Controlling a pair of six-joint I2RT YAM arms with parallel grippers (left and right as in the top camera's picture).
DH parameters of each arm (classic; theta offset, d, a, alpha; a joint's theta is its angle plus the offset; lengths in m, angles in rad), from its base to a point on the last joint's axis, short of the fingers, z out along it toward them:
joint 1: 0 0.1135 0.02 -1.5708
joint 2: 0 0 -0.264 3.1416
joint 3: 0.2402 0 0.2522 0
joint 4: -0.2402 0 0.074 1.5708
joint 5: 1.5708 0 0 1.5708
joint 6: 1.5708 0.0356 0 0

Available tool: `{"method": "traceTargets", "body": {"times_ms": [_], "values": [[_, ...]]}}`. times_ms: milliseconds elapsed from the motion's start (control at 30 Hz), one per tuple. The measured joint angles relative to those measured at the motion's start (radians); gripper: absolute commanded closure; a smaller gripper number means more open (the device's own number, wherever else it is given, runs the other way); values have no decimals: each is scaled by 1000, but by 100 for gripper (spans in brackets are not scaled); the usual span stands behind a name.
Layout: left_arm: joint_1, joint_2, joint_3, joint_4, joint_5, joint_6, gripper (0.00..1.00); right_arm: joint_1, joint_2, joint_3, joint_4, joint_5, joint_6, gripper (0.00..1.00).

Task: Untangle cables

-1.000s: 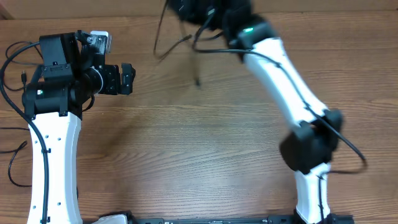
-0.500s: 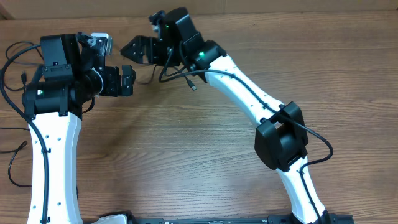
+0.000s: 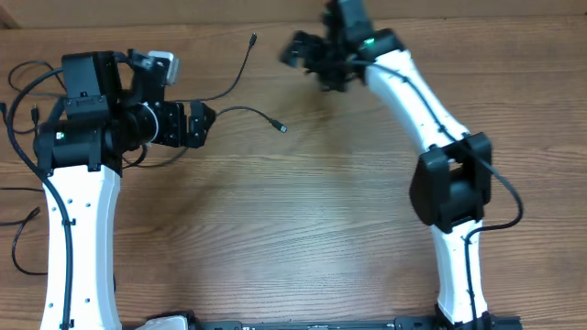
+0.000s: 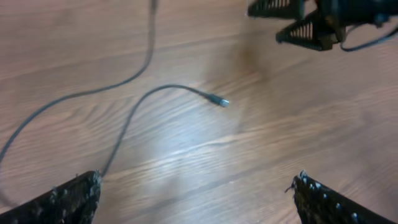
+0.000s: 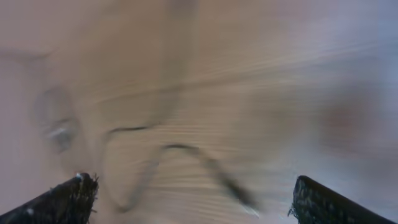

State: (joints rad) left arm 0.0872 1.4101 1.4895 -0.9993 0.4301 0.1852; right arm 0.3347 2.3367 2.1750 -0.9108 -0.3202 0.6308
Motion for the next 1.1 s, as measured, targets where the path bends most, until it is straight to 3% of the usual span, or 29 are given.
{"method": "traceTargets", "body": {"times_ms": [267, 533, 833, 1100], "values": [[-80, 114, 5, -77, -53, 39, 0, -150, 0, 0, -333, 226, -16, 0], [-88, 360, 4, -197, -203, 15, 1, -140, 0, -24, -367, 281, -90, 0], [-88, 480, 4, -73, -283, 6, 0, -82, 0, -25, -435, 288, -163, 0], [-85, 490, 4, -28, -341, 104, 1, 29, 0, -25, -475, 294, -262, 0]]}}
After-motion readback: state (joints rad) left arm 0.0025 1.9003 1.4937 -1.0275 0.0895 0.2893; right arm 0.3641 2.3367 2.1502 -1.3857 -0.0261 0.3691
